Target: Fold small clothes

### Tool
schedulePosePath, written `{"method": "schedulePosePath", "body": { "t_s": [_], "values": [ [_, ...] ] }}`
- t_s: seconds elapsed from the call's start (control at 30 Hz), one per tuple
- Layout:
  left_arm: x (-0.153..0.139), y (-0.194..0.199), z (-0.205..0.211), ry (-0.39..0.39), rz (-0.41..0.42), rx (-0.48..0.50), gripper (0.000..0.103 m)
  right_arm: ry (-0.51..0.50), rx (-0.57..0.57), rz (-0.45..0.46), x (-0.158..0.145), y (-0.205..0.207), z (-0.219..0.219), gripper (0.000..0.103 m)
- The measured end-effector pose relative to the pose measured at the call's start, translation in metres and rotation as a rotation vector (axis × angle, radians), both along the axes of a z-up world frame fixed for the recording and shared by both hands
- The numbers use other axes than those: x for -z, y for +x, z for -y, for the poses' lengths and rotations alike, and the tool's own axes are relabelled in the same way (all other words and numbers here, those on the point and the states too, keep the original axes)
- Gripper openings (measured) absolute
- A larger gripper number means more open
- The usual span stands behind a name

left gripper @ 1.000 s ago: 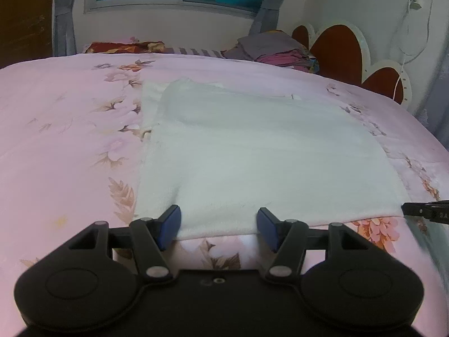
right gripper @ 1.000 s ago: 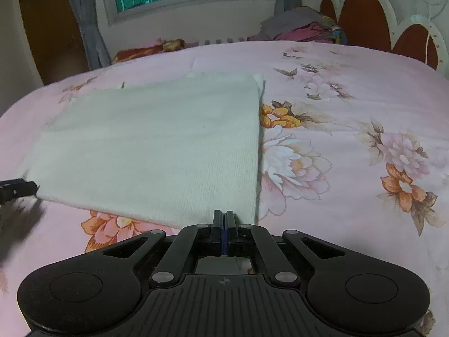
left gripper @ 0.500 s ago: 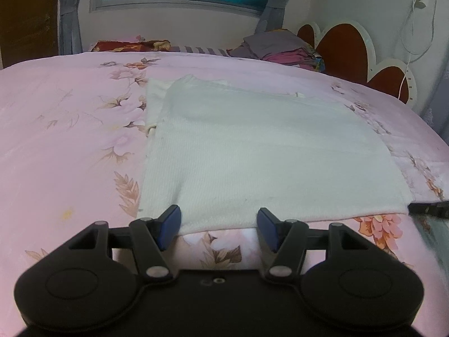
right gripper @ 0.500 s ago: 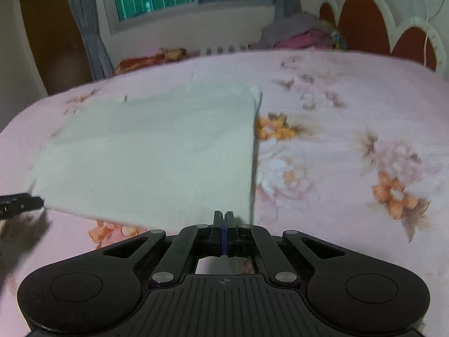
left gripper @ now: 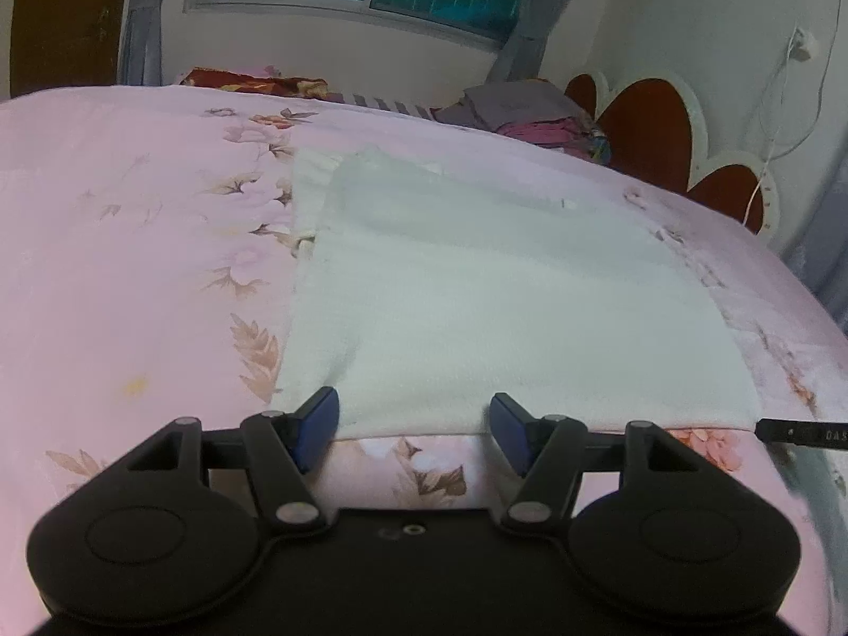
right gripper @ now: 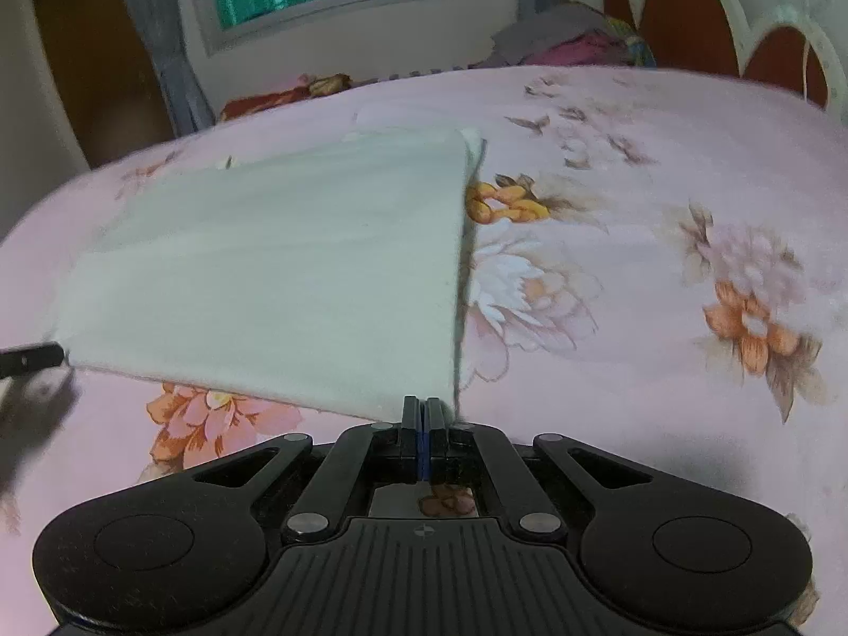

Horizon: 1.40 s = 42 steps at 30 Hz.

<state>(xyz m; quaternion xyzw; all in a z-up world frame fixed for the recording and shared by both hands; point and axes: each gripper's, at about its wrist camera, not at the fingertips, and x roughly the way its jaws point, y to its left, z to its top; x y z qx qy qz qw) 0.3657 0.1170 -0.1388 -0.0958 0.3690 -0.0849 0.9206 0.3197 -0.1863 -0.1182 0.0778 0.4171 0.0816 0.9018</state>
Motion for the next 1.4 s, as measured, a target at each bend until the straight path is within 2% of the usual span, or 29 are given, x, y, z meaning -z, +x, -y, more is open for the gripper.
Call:
{"method": "schedulePosePath", "body": {
  "t_s": [0.03,0.07,0.13,0.17,0.27,0.4,0.5,0.53,0.57,0.63,0.73,0.87,1.0,1.13,1.2,1.4],
  "values": [
    [-0.002,-0.002,-0.001,0.006,-0.006,-0.002,0.063,0.028,0.03,-0.018,-0.001,0.0,0.006,0.0],
    [-0.003,-0.004,-0.002,0.011,-0.015,-0.009,0.073,0.023,0.063,-0.021,-0.004,-0.003,0.009,0.0],
    [-0.005,-0.014,-0.003,0.066,-0.034,-0.094,0.097,0.031,0.105,0.014,-0.012,-0.016,0.018,0.0],
    [-0.005,-0.021,-0.005,0.074,-0.024,-0.12,0.095,0.05,0.114,0.024,-0.015,-0.022,0.023,0.0],
    [-0.003,-0.038,-0.008,0.034,-0.039,-0.156,0.09,0.081,0.133,0.051,-0.022,-0.044,0.037,0.0],
    [-0.007,-0.053,0.003,-0.013,-0.025,-0.154,0.084,0.092,0.151,0.048,-0.028,-0.065,0.041,0.0],
    [-0.007,-0.059,0.013,-0.045,-0.024,-0.157,0.07,0.035,0.163,0.069,-0.034,-0.077,0.032,0.0],
    [-0.007,-0.06,0.017,-0.044,-0.024,-0.168,0.063,0.019,0.168,0.072,-0.036,-0.08,0.029,0.0],
    [-0.007,-0.062,0.02,-0.051,-0.021,-0.177,0.06,0.021,0.168,0.078,-0.038,-0.083,0.028,0.0],
    [-0.004,-0.059,0.019,-0.11,-0.016,-0.203,0.06,0.051,0.15,0.094,-0.041,-0.087,0.026,0.0],
    [0.006,-0.048,0.009,-0.254,-0.02,-0.261,0.063,0.066,0.115,0.099,-0.044,-0.086,0.019,0.0],
    [0.022,-0.025,-0.012,-0.498,-0.006,-0.361,0.063,0.072,0.082,0.103,-0.049,-0.068,0.003,0.0],
    [0.034,0.005,-0.03,-0.648,-0.006,-0.44,0.062,0.089,0.047,0.104,-0.053,-0.033,-0.02,0.0],
    [0.041,0.025,-0.032,-0.679,0.017,-0.506,0.05,0.118,-0.011,0.119,-0.056,0.011,-0.056,0.0],
    [0.045,0.027,-0.03,-0.687,0.046,-0.531,0.049,0.125,-0.036,0.118,-0.055,0.03,-0.074,0.0],
    [0.051,0.046,-0.033,-0.69,0.078,-0.531,0.036,0.113,-0.073,0.07,-0.037,0.086,-0.124,0.0]
  ]
}}
